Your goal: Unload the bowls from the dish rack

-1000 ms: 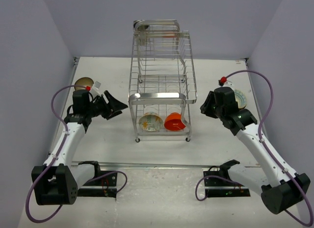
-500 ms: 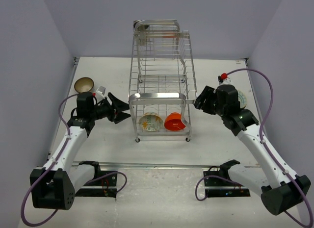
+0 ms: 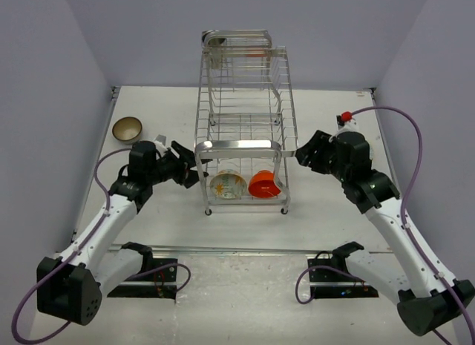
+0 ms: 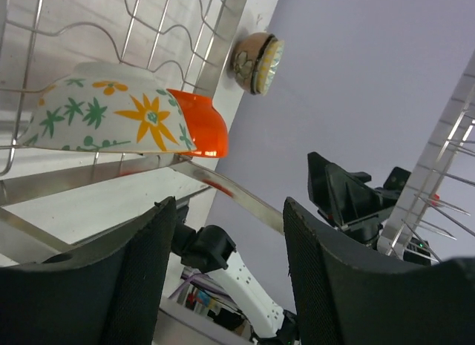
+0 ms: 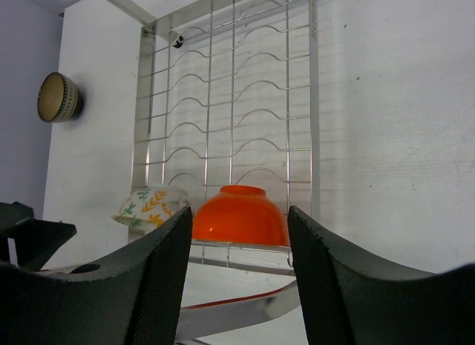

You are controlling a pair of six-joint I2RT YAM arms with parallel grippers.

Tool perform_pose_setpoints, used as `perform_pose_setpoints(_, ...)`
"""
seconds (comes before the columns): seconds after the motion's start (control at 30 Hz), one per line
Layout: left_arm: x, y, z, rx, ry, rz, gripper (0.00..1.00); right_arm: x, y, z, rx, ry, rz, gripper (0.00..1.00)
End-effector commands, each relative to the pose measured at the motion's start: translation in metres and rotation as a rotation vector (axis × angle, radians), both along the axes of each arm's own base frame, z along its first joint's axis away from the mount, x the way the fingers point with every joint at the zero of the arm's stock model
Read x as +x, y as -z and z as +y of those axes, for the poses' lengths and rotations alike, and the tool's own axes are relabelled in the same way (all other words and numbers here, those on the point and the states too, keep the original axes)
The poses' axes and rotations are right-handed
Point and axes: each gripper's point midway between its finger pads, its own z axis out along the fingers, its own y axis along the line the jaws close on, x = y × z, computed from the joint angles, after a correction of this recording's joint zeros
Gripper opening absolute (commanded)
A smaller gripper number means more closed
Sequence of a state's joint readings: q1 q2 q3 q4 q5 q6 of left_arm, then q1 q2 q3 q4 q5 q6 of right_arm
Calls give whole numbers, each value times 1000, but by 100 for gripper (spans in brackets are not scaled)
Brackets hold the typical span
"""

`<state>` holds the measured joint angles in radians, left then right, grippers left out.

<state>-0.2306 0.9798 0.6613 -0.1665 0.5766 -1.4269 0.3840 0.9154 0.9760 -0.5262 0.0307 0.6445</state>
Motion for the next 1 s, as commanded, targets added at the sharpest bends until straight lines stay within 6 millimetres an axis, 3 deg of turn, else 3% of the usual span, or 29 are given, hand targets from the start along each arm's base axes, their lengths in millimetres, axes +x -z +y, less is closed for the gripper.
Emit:
perform_pose_setpoints(0.0, 12, -5, -15, -9, -63, 51, 61, 0, -27, -1, 13, -14, -92, 56)
perform_pose_setpoints(0.17, 13, -1, -44, 14, -40, 97, 61, -4, -26, -9, -15, -2, -118, 56)
perform_pose_setpoints(0.27, 16, 0, -51, 26, -49, 108, 60, -6, -25, -10, -20, -4, -122, 56)
perform_pose_setpoints(0.5, 20, 7, -50, 47, -81, 148, 60, -11, -27, -11, -10, -3, -133, 56)
perform_pose_setpoints(0.97, -1, 40, -55, 127, 20, 255, 57, -19, -27, -16, 4, 13, -134, 56)
